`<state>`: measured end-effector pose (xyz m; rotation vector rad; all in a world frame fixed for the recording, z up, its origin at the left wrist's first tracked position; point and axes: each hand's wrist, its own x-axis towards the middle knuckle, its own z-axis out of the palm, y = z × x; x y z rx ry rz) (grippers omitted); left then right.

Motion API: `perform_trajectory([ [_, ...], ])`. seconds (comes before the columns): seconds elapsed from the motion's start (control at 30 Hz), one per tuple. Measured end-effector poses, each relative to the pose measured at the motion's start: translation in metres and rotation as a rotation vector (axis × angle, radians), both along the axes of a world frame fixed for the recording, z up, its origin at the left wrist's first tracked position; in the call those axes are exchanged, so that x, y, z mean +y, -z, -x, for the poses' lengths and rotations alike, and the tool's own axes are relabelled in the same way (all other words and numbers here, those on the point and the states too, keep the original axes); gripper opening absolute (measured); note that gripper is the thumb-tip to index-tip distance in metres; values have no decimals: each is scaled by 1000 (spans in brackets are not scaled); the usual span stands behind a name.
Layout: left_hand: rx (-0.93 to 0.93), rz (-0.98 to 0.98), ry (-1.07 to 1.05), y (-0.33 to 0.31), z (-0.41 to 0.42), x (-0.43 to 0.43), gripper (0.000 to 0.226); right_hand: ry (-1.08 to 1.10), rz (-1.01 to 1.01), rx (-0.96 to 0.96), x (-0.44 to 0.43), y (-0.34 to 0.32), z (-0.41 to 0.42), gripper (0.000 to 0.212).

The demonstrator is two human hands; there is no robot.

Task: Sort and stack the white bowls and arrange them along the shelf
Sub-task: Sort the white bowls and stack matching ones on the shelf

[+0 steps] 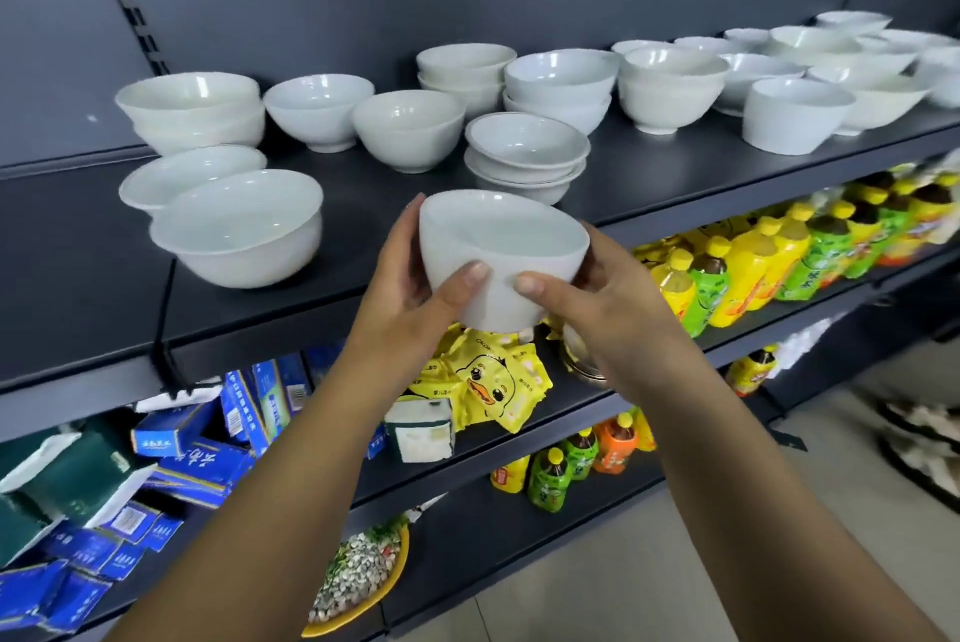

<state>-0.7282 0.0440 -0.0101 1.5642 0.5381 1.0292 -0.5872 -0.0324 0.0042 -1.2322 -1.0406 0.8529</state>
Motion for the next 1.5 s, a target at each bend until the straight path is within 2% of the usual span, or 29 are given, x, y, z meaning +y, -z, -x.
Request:
perform_trajectory([
  [0.07,-25,-5,11,-6,-22,-11,101,5,-28,-35,-16,-6,-22,65],
  [0.2,-72,-14,46,-13,-78,-33,60,10,-60,-15,-46,-12,-76,58],
  [0.27,-102,2,84,-17,-113,-45,61,35,-57,-61,-63,-14,-108,57],
  [0.37,-122,11,97,-21,-171,-63,75,84,-40,-101,-87,-15,-159,63],
  [0.53,-85,38,144,-22,-269,-91,52,139,-4,-172,-120,-18,-255,71],
  [0.73,-70,68,119,-30,-339,-93,57,94,26,-222,-126,-28,-334,64],
  [0.87,-84,20,90,-41,-367,-76,55,45,-14,-237,-103,-36,-370,66],
  [1.0,-113,-14,33,-51,-392,-41,88,-54,-40,-265,-61,-49,-403,75],
  [1.07,-141,-40,9,-55,-407,-18,82,-93,-56,-286,-36,-60,-420,72],
  [1.17,-156,-81,-19,-62,-425,15,54,-90,-45,-365,5,-78,-446,82],
  [1.23,-141,-106,-43,-65,-435,36,62,-97,-2,-446,35,-86,-463,91],
  [1.3,-122,-117,-74,-64,-441,52,70,-127,44,-524,58,-89,-479,87],
  [1.5,-85,-99,-128,-43,-455,67,70,-217,148,-736,94,-81,-504,81],
])
